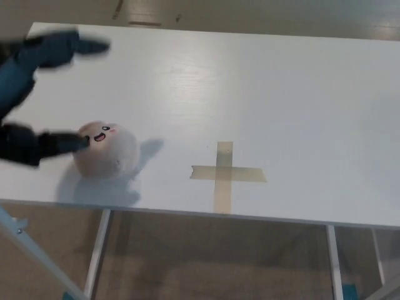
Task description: Use the left hand to take the pink dumpling toy on a person's hand and put it on the desk.
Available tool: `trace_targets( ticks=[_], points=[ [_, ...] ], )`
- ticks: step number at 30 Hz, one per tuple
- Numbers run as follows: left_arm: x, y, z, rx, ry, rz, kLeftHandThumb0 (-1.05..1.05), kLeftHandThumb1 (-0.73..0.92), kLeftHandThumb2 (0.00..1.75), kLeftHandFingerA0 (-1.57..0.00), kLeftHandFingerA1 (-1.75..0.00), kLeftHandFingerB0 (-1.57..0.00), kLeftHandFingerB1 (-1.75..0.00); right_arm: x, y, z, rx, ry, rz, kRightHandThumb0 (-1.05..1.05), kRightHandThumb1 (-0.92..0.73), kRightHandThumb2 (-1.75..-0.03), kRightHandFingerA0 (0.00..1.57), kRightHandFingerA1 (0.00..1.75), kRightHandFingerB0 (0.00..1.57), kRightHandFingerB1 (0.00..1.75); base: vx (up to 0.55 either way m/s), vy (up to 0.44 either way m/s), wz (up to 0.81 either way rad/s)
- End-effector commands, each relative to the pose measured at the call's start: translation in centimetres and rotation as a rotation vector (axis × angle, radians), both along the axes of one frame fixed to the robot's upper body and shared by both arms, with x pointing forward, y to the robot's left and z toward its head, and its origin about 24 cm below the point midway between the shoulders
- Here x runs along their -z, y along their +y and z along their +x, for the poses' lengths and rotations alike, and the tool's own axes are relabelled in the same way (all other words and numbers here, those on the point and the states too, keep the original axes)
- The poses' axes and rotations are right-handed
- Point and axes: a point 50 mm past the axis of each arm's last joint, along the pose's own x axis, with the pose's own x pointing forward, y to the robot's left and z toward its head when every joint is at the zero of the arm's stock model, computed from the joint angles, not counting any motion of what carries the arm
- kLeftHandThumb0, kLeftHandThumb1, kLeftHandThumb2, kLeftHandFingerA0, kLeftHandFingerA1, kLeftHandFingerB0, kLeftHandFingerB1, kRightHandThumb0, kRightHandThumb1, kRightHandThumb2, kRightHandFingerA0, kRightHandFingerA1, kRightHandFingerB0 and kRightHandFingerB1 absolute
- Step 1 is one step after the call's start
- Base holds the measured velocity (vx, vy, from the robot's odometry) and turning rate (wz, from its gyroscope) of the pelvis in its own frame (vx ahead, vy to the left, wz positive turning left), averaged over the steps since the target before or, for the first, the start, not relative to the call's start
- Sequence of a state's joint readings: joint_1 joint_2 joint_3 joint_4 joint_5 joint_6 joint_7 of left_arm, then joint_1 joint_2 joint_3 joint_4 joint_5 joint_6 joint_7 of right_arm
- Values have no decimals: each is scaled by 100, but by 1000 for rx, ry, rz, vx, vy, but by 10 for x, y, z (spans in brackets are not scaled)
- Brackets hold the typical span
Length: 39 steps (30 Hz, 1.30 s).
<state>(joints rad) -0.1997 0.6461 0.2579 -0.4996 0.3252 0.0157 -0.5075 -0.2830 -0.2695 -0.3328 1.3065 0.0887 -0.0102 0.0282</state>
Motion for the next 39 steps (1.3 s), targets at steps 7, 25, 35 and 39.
trace_targets(
  ticks=[7,25,35,39],
  points=[
    [113,14,-136,181,528,-305,-29,55,56,-79,-49,-65,-42,15,-2,-35,-29,123,-26,-22,-66,-59,60,45,59,46,0,0,0],
    [320,82,-160,-634,1214,-111,-49,61,59,-42,-35,-36,-32,37,5,-110,-44,279,-19,-23,-67,-60,61,45,59,46,0,0,0],
    [361,100,-214,-1003,1424,-309,-62,76,64,-41,-36,-26,-30,41,5,-156,-91,331,-13,-23,-71,-61,64,47,52,42,0,0,0],
    [358,109,-214,-943,1479,-403,-59,82,64,-31,-32,-24,-29,40,1,-155,-115,326,-32,-24,-71,-61,65,47,51,42,0,0,0]
  ],
)
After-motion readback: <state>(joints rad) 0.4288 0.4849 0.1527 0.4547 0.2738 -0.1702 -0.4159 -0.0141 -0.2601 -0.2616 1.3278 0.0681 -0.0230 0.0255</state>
